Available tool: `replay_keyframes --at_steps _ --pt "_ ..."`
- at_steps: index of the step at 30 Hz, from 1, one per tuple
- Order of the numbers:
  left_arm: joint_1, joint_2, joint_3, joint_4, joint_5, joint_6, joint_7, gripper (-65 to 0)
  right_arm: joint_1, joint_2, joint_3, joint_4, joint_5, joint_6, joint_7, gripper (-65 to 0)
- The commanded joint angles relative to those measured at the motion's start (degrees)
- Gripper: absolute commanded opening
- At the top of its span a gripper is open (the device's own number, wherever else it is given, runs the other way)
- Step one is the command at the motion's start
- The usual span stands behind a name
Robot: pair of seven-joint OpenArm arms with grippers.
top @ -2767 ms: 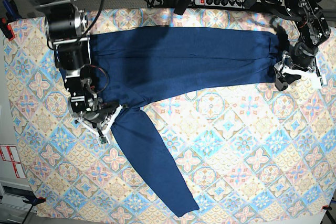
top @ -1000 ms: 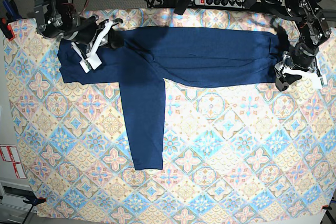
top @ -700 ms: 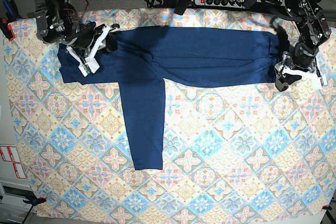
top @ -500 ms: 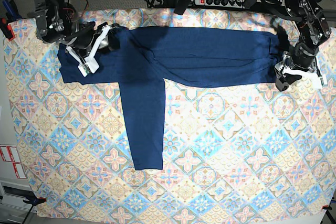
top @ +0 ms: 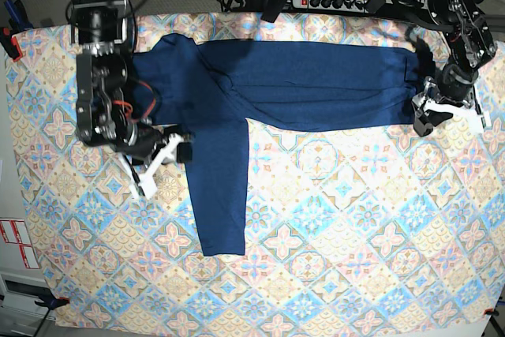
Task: Fold the T-shirt properly
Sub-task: 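Move the right gripper to the sleeve cuff and grasp it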
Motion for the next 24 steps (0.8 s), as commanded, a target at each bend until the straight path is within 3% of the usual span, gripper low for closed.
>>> replay_keyframes --at_steps 1,11,16,24 --pt "-0.2 -0.8 -0.3 0.9 -0.7 -0.3 -0.9 -23.9 3.0 -0.9 0.0 -1.3 -0.3 0.4 0.9 -42.1" --pt "0.6 0.2 -0.3 1.0 -0.8 -0.3 -0.9 -23.9 15.0 -4.4 0.0 -19.3 -15.7 0.4 10.6 -42.0" --pt "0.6 0.3 -0.3 1.0 -0.7 -0.3 -0.9 -23.9 18.4 -4.4 0.0 -28.3 -17.8 0.4 17.6 -42.0" --pt "0.6 0.4 -0.3 1.0 -0.7 -0.3 -0.9 -23.9 19.4 -4.5 0.0 -36.0 -17.8 0.4 22.5 -42.0"
